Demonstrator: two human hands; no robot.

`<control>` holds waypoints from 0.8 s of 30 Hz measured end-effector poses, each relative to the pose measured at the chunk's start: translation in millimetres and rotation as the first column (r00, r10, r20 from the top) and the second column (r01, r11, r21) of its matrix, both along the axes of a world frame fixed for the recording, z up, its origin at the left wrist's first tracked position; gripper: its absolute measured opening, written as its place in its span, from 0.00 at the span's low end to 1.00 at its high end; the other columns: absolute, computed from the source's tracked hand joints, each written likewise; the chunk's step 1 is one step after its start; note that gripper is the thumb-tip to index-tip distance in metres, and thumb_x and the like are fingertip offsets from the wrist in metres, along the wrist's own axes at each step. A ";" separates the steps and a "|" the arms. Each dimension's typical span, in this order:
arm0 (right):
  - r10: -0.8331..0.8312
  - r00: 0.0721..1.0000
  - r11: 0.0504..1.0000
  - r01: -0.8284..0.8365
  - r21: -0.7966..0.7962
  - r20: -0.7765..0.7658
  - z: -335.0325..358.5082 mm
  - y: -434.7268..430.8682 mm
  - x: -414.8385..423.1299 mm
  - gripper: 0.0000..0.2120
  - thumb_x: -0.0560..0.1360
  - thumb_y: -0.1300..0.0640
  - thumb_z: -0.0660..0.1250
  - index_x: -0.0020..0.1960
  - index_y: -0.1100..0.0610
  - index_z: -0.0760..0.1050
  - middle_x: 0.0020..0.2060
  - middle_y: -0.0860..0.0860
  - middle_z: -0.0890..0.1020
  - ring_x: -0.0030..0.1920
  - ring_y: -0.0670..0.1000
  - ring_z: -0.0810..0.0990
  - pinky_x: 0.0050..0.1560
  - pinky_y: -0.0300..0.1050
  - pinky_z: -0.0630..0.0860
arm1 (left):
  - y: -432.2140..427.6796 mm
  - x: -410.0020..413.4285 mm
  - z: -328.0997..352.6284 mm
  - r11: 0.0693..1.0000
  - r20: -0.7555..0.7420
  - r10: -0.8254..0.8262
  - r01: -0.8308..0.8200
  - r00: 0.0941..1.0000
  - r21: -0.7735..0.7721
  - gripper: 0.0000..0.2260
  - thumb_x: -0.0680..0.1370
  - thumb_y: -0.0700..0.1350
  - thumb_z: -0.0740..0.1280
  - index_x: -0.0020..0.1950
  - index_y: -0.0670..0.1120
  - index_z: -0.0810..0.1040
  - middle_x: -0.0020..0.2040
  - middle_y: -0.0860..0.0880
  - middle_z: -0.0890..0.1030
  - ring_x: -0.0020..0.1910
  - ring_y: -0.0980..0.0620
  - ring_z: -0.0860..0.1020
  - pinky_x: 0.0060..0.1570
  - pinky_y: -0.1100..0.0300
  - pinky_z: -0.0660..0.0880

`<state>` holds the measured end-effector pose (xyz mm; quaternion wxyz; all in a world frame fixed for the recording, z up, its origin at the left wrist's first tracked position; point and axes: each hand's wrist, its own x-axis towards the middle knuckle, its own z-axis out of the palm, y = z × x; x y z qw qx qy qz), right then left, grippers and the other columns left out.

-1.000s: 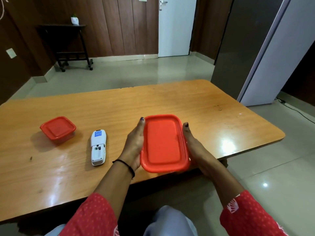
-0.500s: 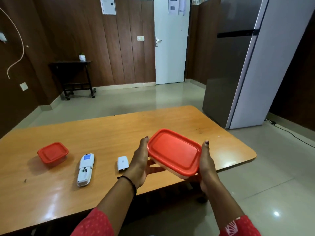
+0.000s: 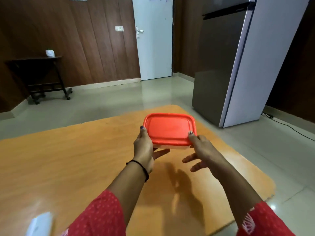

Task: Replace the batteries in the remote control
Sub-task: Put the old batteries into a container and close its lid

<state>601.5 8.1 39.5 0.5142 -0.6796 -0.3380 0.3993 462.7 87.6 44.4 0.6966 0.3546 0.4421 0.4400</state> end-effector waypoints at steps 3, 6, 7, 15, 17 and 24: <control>-0.068 0.989 0.995 0.076 0.059 -0.129 -29.5 62.7 35.0 0.15 0.81 0.54 0.57 0.56 0.66 0.70 0.39 0.60 0.76 0.27 0.51 0.78 0.22 0.43 0.74 | 64.5 30.5 -21.6 0.998 -0.132 -0.024 0.031 0.991 0.051 0.14 0.82 0.52 0.56 0.61 0.47 0.75 0.53 0.44 0.80 0.51 0.44 0.79 0.46 0.44 0.81; -0.147 0.971 0.984 0.163 0.076 -0.191 -47.2 123.5 64.9 0.08 0.80 0.58 0.60 0.47 0.63 0.72 0.31 0.58 0.77 0.20 0.49 0.76 0.21 0.41 0.76 | 129.9 47.9 -34.2 0.989 -0.329 -0.025 0.070 0.944 0.127 0.07 0.80 0.43 0.62 0.48 0.45 0.80 0.44 0.47 0.81 0.45 0.46 0.79 0.51 0.43 0.79; -0.165 0.968 0.979 0.184 0.090 -0.189 -51.1 142.7 73.7 0.07 0.79 0.59 0.61 0.46 0.63 0.72 0.31 0.57 0.77 0.21 0.48 0.77 0.22 0.41 0.76 | 151.3 52.5 -36.6 0.987 -0.347 -0.035 0.086 0.937 0.132 0.07 0.79 0.42 0.62 0.47 0.44 0.80 0.41 0.46 0.80 0.41 0.46 0.78 0.46 0.45 0.79; -0.292 0.921 0.938 0.328 0.112 -0.256 -45.3 272.9 127.8 0.07 0.78 0.60 0.63 0.44 0.62 0.75 0.33 0.57 0.77 0.23 0.46 0.79 0.23 0.38 0.75 | 259.6 91.2 -33.8 0.998 -0.138 -0.055 0.057 0.989 0.010 0.04 0.76 0.37 0.67 0.49 0.37 0.76 0.42 0.42 0.78 0.36 0.49 0.76 0.27 0.60 0.80; -0.290 0.926 0.940 0.323 0.109 -0.243 -47.3 298.0 134.4 0.08 0.79 0.60 0.62 0.42 0.61 0.75 0.32 0.58 0.77 0.22 0.46 0.78 0.23 0.39 0.75 | 277.2 96.5 -39.5 0.999 -0.113 -0.032 0.031 0.993 -0.014 0.07 0.76 0.37 0.67 0.52 0.36 0.76 0.45 0.40 0.79 0.37 0.48 0.78 0.28 0.60 0.80; -0.281 0.939 0.954 0.296 0.050 -0.198 -61.3 317.5 137.1 0.12 0.79 0.56 0.62 0.41 0.63 0.76 0.29 0.56 0.80 0.25 0.52 0.80 0.28 0.44 0.77 | 291.9 96.7 -44.4 0.998 -0.174 -0.068 0.065 0.982 -0.018 0.05 0.76 0.39 0.67 0.48 0.38 0.76 0.45 0.42 0.79 0.40 0.48 0.79 0.34 0.58 0.82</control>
